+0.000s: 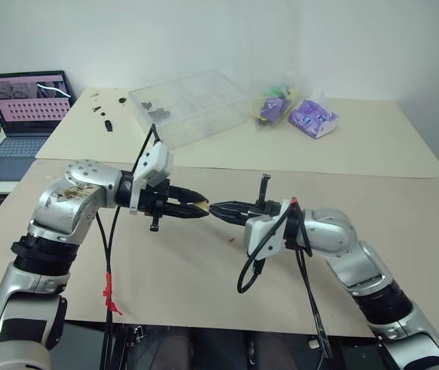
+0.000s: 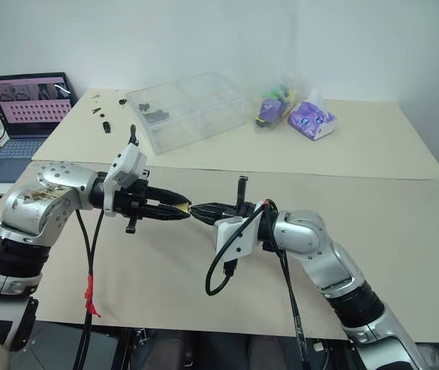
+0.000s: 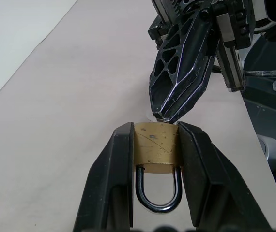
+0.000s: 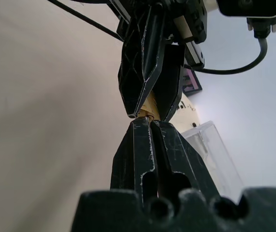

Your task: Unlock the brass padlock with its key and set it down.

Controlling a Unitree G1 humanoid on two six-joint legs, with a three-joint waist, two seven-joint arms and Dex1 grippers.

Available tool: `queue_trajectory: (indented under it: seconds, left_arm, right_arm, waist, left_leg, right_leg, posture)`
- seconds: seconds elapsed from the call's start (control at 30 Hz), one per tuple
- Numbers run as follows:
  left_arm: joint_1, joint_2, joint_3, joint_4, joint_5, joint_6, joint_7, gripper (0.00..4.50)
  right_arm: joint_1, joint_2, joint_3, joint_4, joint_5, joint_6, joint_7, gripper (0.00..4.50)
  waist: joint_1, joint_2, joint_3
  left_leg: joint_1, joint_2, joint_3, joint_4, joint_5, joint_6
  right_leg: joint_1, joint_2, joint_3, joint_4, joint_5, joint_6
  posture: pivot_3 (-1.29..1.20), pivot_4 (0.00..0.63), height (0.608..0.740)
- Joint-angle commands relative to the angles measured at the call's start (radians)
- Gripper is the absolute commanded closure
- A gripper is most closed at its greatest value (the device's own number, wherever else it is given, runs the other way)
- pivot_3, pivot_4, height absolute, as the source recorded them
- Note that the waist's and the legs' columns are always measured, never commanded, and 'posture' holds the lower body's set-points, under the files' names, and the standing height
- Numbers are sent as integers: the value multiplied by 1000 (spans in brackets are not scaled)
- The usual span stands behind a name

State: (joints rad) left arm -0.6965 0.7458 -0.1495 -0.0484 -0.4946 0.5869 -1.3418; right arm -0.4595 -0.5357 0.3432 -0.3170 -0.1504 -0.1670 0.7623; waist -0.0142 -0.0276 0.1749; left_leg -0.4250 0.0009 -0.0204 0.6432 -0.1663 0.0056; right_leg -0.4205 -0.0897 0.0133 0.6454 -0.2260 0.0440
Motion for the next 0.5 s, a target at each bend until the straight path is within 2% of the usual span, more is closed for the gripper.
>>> queue_trajectory:
  seconds: [0.03,0.2,0.33,0.43,0.5]
  left_arm:
    - [-16,5,43,-33,-17,-9,9,3665]
    - [-15,6,44,-35,-18,-7,11,3665]
    - [-16,8,44,-34,-18,-6,11,3665]
    - [-16,8,45,-35,-19,-6,12,3665]
    - [-16,9,45,-35,-19,-5,10,3665]
  right_arm:
    - [10,6,-7,-31,44,83,34,4349]
    - [7,13,-9,-49,64,141,42,4349]
    - [3,2,3,-44,4,85,18,4349]
    - [10,3,3,-36,-30,51,1,3658]
    - [8,-16,15,-23,-127,-53,-45,2945]
  waist:
    - [0,0,0]
    - [0,0,0]
    - [0,0,0]
    - [0,0,0]
    - [0,0,0]
  left_leg:
    - [0,0,0,0,0,0]
    - [0,0,0,0,0,0]
    - [0,0,0,0,0,0]
    - [0,0,0,0,0,0]
    - [0,0,0,0,0,0]
  right_leg:
    - [0,0,0,0,0,0]
    - [0,0,0,0,0,0]
    - [0,0,0,0,0,0]
    - [0,0,0,0,0,0]
    - [0,0,0,0,0,0]
  posture:
    - [0,150,740]
    - [0,150,740]
    - [0,150,740]
    - [0,150,740]
    - [0,150,740]
